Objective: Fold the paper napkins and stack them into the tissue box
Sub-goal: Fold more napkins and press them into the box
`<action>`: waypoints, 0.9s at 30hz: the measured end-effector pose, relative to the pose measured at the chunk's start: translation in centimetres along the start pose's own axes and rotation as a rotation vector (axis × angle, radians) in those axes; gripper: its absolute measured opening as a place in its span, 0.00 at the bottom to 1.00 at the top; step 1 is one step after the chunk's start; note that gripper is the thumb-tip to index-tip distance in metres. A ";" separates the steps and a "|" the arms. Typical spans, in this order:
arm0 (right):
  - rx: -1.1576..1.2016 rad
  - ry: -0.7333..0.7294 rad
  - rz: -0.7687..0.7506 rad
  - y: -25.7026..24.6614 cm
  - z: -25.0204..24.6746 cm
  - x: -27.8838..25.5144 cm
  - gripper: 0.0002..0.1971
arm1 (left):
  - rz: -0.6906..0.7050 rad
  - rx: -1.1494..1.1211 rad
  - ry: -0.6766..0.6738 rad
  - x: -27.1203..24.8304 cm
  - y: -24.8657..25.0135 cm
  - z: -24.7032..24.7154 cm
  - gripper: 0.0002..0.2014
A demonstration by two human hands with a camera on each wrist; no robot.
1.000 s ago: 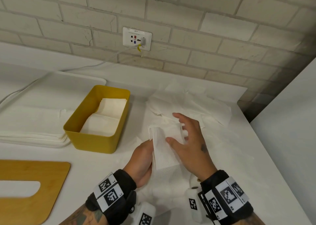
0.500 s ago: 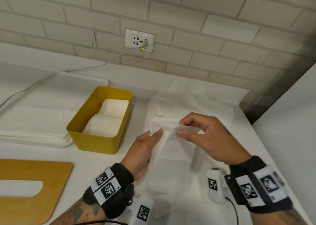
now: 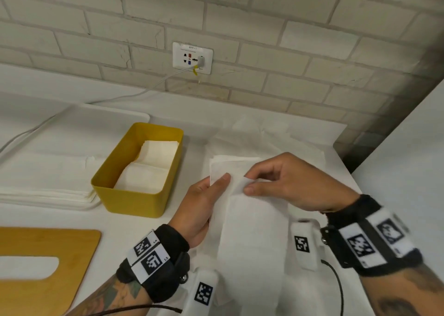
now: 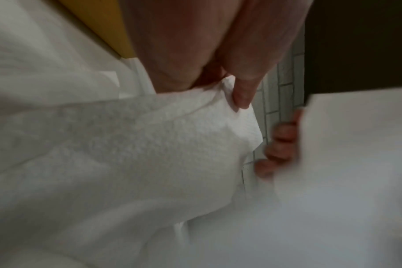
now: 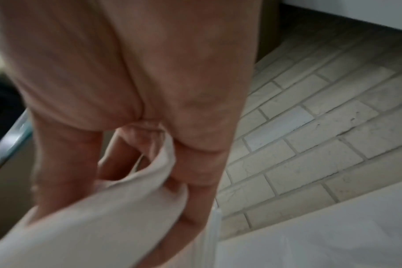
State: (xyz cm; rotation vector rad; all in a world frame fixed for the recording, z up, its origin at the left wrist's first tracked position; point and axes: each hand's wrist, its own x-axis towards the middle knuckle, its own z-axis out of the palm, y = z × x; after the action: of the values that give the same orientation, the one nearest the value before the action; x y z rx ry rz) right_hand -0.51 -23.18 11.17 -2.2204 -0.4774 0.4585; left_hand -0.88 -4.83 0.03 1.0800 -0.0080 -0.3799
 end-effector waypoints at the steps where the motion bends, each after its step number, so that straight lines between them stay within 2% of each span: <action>1: -0.044 0.044 0.019 0.5 0.4 0.8 0.03 | -0.003 0.019 -0.005 0.0 -0.1 0.1 0.18; 7: -0.001 0.233 0.032 1.4 1.9 3.3 0.11 | -0.061 0.000 -0.011 -0.1 -0.3 0.0 0.25; 11: -0.058 0.250 0.052 1.7 1.8 4.1 0.16 | -0.063 0.016 0.025 0.0 -0.2 0.3 0.26; 16: -0.049 0.249 0.049 2.1 1.7 4.7 0.16 | -0.037 0.119 -0.022 0.0 -0.3 0.2 0.22; 18: -0.004 0.350 0.020 2.6 2.2 4.8 0.16 | -0.039 0.136 -0.025 0.0 -0.5 0.2 0.19; 20: 0.055 0.529 -0.002 3.3 2.8 4.5 0.19 | -0.025 0.124 0.006 0.1 -0.4 0.2 0.16; 22: 0.149 0.644 0.059 4.0 3.5 3.8 0.25 | 0.009 0.088 0.060 0.2 -0.3 0.2 0.15; 23: 0.226 0.634 0.110 4.3 3.9 3.3 0.29 | 0.033 0.057 0.086 0.3 -0.1 0.2 0.15; 25: 0.405 0.523 0.201 4.9 5.2 2.4 0.35 | 0.076 -0.003 0.133 0.6 0.1 0.2 0.16; 27: 0.528 0.446 0.226 5.5 7.0 1.9 0.32 | 0.113 -0.034 0.183 1.0 0.3 0.4 0.16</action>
State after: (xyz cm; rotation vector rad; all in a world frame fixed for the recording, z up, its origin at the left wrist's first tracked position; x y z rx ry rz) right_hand -1.17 -21.13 2.31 -1.7861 0.1255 0.1631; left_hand 0.03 -5.35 0.28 1.0719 0.0998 -0.1780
